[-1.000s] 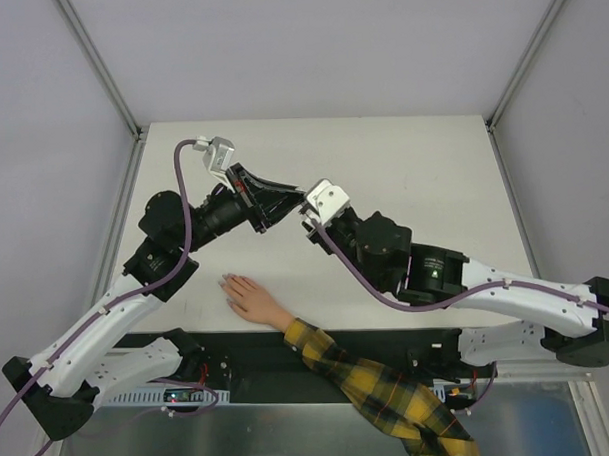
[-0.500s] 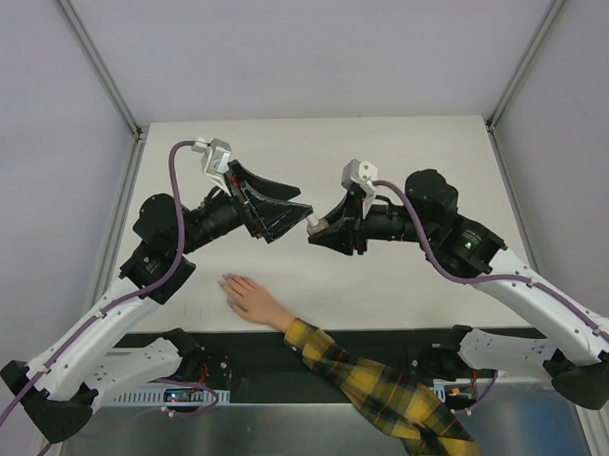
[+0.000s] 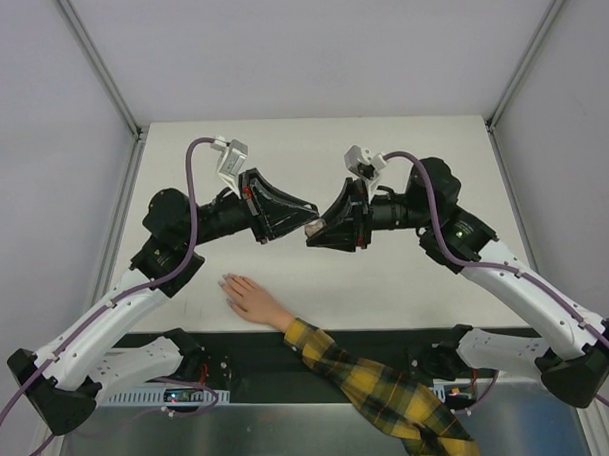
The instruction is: Paint the nails
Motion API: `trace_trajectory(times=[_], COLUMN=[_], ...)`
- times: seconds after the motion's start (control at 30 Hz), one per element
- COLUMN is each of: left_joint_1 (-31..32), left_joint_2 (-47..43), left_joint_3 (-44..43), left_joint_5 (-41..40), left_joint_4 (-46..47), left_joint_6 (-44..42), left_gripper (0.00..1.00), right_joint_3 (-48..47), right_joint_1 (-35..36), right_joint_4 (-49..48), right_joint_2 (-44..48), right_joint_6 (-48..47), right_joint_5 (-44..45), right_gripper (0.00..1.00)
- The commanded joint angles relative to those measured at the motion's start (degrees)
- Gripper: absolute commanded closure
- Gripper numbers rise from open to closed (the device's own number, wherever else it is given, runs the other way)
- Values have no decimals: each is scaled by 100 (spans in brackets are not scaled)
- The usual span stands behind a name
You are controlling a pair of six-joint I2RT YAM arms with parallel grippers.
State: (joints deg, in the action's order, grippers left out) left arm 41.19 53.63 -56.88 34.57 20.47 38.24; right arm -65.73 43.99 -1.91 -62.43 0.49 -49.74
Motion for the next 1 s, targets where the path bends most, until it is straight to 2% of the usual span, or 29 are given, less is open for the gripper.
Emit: trace_trajectory(times=[0.0, 0.03, 0.07, 0.1, 0.13, 0.17, 0.2, 0.23, 0.37, 0.47, 0.5, 0.57, 0.63, 0.67, 0.73, 0.77, 0.8, 0.97], left_joint_1=[-14, -6, -6, 12, 29, 38, 56, 65, 65, 65, 65, 65, 65, 56, 65, 65, 56, 56], left_joint_2=[-10, -10, -10, -36, -54, -71, -106, -124, -203, -247, -265, -274, -326, -344, -405, -423, -467, -388], left_joint_3=[-323, -341, -341, -332, -306, -271, -262, -253, -227, -209, -209, -192, -122, -87, -69, -42, -25, -16], left_joint_5=[139, -10, -116, -282, -649, -766, -898, -1082, -1346, -1330, -1260, -1058, -724, -671, -653, -670, -705, -513], left_joint_4=[55, -25, -139, -209, -262, -280, -324, -324, -421, -439, -447, -369, -141, -9, 1, -16, -25, 54], left_joint_6=[-193, -237, -264, -282, -282, -299, -308, -300, -299, -264, -238, -247, -221, -203, -229, -238, -255, -159], left_gripper=[100, 100, 100, 100, 100, 100, 100, 100, 100, 100, 97, 76, 49, 42, 33, 31, 30, 26], right_joint_3=[-149, -489, -589, -659, -790, -818, -783, -722, -563, -494, -476, -475, -502, -502, -423, -388, -370, -291], right_joint_1=[161, 946, 1589, 2274, 3212, 3439, 3606, 3739, 3731, 3425, 3337, 3117, 2810, 2669, 2170, 1967, 1764, 621], right_joint_4=[213, 861, 1407, 1326, 1099, 453, 46, -228, -91, 478, 551, 813, 1017, 1200, 1298, 1325, 1342, 1089], right_joint_2=[152, 187, 205, 14, -153, -355, -514, -507, -349, -77, -15, 82, 143, 222, 328, 372, 442, 461], right_joint_6=[-388, -1393, -1977, -2435, -2849, -3801, -4124, -4301, -4048, -3487, -3320, -3196, -3004, -2924, -2583, -2424, -2292, -1353], right_joint_5=[1612, 2834, 4474, 8144, 9565, 10440, 11180, 11196, 10329, 8679, 7847, 7253, 6357, 5988, 4802, 4398, 3628, 1558], right_gripper=[100, 100, 100, 100, 100, 100, 100, 100, 100, 99, 99, 100, 100, 100, 100, 100, 100, 100])
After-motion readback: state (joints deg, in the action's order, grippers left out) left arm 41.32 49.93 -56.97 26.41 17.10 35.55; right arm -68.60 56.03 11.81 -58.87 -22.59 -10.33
